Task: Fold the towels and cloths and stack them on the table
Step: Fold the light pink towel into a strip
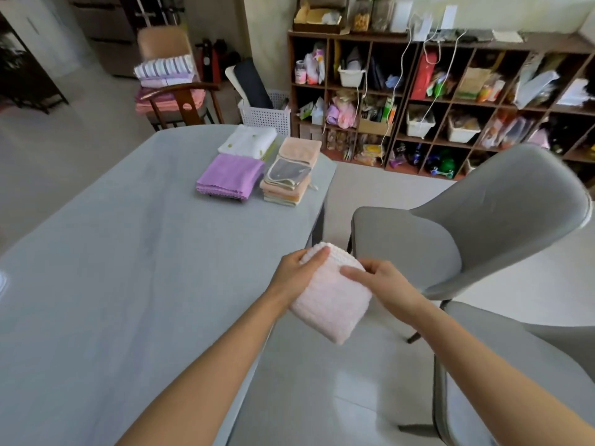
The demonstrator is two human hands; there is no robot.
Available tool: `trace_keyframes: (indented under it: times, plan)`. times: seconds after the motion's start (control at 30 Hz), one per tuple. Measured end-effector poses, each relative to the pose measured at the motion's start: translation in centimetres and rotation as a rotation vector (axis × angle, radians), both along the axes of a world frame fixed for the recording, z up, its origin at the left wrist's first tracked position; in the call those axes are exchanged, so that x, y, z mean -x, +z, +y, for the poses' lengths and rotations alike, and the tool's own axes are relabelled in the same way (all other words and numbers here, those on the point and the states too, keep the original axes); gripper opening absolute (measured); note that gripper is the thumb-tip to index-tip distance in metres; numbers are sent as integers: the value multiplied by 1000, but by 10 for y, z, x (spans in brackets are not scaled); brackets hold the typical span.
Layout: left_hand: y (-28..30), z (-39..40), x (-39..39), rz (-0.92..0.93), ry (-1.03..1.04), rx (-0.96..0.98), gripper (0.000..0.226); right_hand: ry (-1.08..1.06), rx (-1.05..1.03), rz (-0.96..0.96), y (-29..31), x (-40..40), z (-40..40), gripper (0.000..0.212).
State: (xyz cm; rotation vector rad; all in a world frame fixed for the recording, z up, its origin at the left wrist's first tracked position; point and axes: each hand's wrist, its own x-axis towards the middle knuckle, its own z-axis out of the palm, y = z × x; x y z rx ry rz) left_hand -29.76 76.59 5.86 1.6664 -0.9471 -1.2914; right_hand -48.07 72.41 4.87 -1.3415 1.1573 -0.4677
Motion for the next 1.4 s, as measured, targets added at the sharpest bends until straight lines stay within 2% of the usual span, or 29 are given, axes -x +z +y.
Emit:
trace_keyframes:
  times: [0.03, 0.1, 0.2, 0.33, 0.43, 0.5, 0.6, 0.7, 0.77, 0.87, 0.97, 1.03, 1.13, 1.23, 1.3, 1.4]
  plan:
    - [4, -11, 9, 20, 22, -11, 30, -28, 1, -23, 1, 6, -13, 84]
    - [9, -32, 20, 30, 52, 10, 32, -29, -28, -58, 4, 12, -37, 91]
    - [11, -60, 19, -18, 78, 39, 28, 79, -119, -68, 4, 9, -71, 73]
    - [-1, -98, 2, -54, 147, 57, 27, 207, -94, 71, 2, -13, -119, 52]
    - [-11, -144, -14, -66, 225, 93, 27, 178, -22, 106, 1, -37, -165, 53]
    - [-15, -180, -27, -89, 254, 124, 23, 193, 29, 112, 4, -55, -200, 47]
    - [-13, -234, -53, -175, 279, 159, 19, 242, 79, 124, 14, -81, -253, 37]
    - [-13, -279, -81, -327, 265, 195, 27, 317, 92, 120, 23, -99, -305, 31]
    - [-17, -305, -92, -361, 224, 184, 29, 336, 114, 133, 22, -106, -343, 26]
    - [-25, -339, -106, -274, 222, 79, 35, 308, 131, 113, 19, -120, -393, 19]
    - [-32, -384, -126, -123, 283, -10, 52, 289, 135, 92, 10, -144, -450, 17]
    - [-42, -417, -133, -123, 347, -11, 52, 301, 165, 108, -1, -158, -487, 16]
    - [-62, -470, -132, -277, 495, -51, 50, 317, 206, 154, -25, -173, -539, 13]
    - [-72, -518, -128, -374, 559, -52, 40, 361, 238, 230, -51, -189, -589, 14]
    - [-77, -540, -128, -517, 575, -51, 44, 407, 271, 263, -68, -201, -613, 17]
    - [-104, -556, -121, -808, 538, -24, 55, 553, 490, 314, -93, -210, -622, 48]
